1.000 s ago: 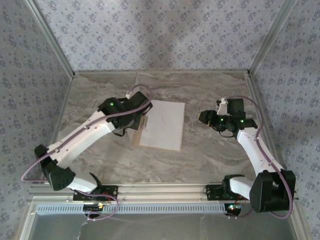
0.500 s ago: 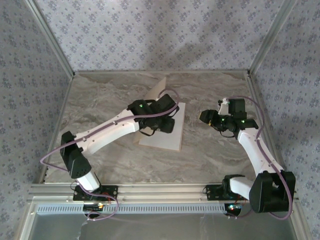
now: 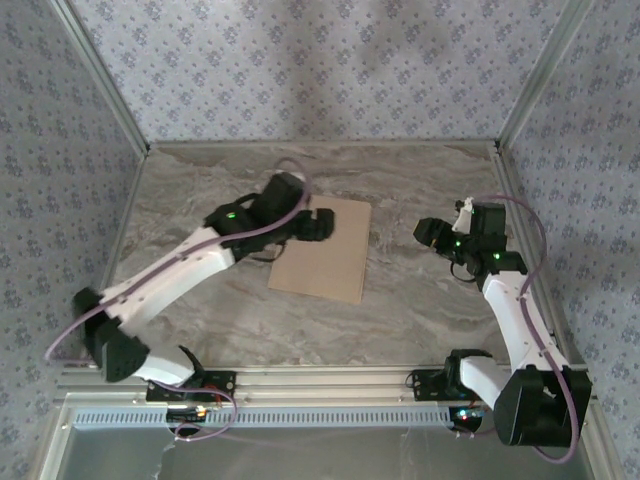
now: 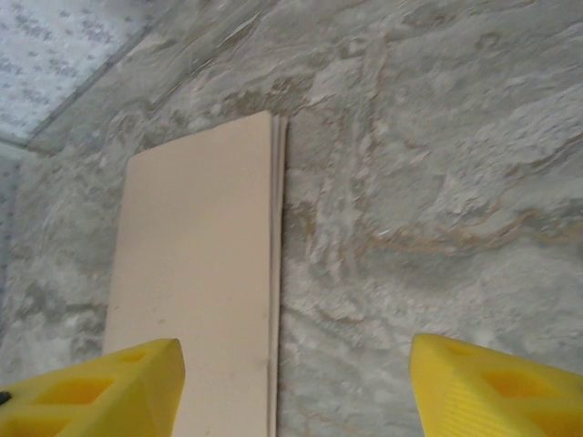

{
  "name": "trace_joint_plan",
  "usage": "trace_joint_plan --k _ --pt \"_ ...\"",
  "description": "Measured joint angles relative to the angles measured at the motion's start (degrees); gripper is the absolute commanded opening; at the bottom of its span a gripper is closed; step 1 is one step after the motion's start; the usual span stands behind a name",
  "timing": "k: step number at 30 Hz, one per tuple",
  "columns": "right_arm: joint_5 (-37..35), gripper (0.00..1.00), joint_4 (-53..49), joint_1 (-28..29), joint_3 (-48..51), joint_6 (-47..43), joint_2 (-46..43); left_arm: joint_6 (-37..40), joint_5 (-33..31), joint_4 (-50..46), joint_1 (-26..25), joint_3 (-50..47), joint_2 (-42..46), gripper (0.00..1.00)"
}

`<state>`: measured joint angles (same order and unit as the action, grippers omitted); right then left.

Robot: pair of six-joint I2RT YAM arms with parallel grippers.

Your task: Put the files into the folder

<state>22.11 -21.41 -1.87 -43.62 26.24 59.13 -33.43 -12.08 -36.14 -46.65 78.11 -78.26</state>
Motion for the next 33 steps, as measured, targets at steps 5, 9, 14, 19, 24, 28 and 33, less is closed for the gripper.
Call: trace_joint_plan --k 5,9,14,19,24,28,33 --pt "-8.5 1.0 3.7 -0.3 2.1 -2.8 0.2 3.8 -9.8 10.8 11.0 -18.1 16.3 1.0" --pt "-14.8 1.0 13.1 -0.5 7.2 -6.1 1.1 7.1 -13.6 18.6 22.1 -32.9 24.5 1.0" --pt "-20.4 1.0 25.2 -0.6 16.2 -12.5 3.8 16.3 -15.2 32.0 30.9 -49.7 28.0 1.0" --pt "-24.4 1.0 40.3 -0.8 21.1 -16.3 10.4 21.0 -12.2 39.9 40.2 -56.6 26.1 1.0" --pt "-24.5 1.0 48.1 -0.7 21.2 -19.1 18.4 21.9 -5.7 51.2 47.0 -59.8 19.6 1.0" --pt "-24.5 1.0 55.4 -0.6 21.6 -22.4 19.5 23.3 -2.1 59.6 47.5 -60.4 10.6 1.0" --pt "-22.6 1.0 68.3 -1.9 23.3 -23.8 26.2 25.9 1.8 69.8 47.7 -59.8 2.0 1.0"
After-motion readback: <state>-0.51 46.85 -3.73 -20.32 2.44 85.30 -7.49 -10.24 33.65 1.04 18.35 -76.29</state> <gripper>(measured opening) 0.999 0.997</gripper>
